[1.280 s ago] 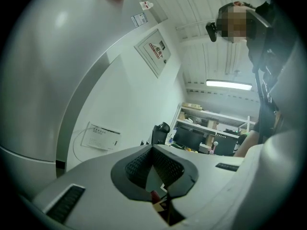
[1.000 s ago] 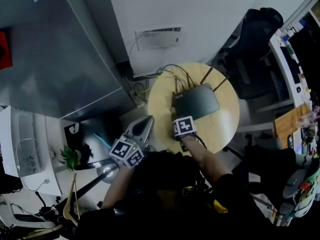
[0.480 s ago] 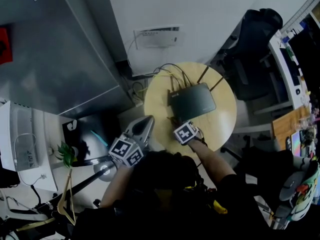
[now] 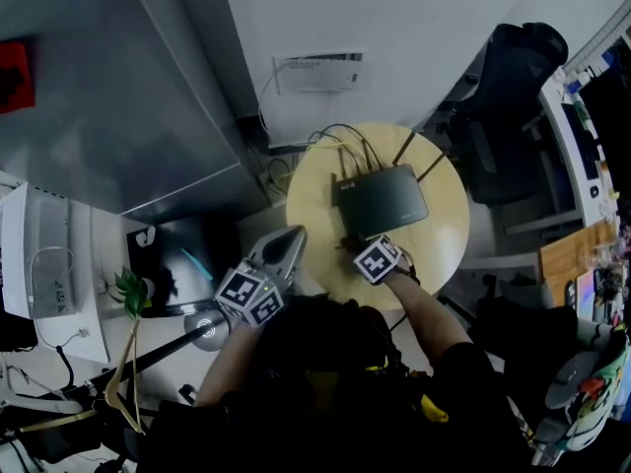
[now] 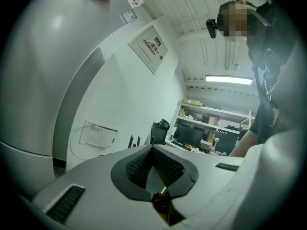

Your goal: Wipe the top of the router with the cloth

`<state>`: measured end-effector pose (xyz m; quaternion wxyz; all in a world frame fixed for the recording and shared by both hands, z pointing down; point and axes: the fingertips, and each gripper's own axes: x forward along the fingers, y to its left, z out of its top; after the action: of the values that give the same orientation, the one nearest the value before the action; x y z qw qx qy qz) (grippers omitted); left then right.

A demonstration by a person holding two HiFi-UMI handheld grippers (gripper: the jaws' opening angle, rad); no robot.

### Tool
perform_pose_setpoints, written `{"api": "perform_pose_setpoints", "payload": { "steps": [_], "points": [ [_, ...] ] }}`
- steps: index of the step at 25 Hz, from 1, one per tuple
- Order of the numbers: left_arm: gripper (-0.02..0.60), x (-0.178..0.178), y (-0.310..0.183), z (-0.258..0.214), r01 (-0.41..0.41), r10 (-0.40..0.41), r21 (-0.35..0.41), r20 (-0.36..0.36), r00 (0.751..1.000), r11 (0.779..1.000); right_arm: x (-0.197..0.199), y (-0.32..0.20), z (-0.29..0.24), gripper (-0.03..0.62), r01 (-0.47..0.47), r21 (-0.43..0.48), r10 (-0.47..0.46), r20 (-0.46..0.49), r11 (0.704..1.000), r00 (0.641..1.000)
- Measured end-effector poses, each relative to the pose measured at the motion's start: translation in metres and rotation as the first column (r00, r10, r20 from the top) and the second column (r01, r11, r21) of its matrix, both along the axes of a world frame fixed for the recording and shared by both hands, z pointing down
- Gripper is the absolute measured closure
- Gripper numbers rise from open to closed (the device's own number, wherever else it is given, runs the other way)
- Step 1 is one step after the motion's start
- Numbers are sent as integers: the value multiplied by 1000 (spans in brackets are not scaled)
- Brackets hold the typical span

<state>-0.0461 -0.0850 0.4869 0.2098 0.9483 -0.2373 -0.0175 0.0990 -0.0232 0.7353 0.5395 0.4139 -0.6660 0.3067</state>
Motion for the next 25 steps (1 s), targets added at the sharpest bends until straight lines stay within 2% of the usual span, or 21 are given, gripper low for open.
{"api": "perform_pose_setpoints", "payload": {
  "steps": [3, 5, 8, 12, 20, 25],
  "points": [
    [584, 3, 2, -1, 2, -2, 7, 9, 1000, 1000, 3, 2, 8, 530, 46, -6, -46, 9, 999, 999],
    [584, 4, 2, 0, 8, -8, 12, 12, 1000, 1000, 15, 2, 0, 530, 89, 0, -89, -55, 996, 995],
    [584, 5, 3, 1, 27, -27, 8, 10, 1000, 1000, 33, 4, -9, 530, 183, 0, -180, -169, 983, 969],
    [584, 12, 4, 0, 40, -40, 4, 13, 999, 999, 52, 3, -10, 530, 262, 1, -255, -225, 965, 940],
    [584, 17, 10, -5, 77, -79, 44, 38, 996, 996, 90, -1, -9, 530, 279, 4, -272, -214, 960, 938],
    [584, 17, 8, -3, 122, -124, 35, 47, 991, 992, 112, -1, -5, 530, 230, 10, -224, -188, 973, 956]
  ]
}}
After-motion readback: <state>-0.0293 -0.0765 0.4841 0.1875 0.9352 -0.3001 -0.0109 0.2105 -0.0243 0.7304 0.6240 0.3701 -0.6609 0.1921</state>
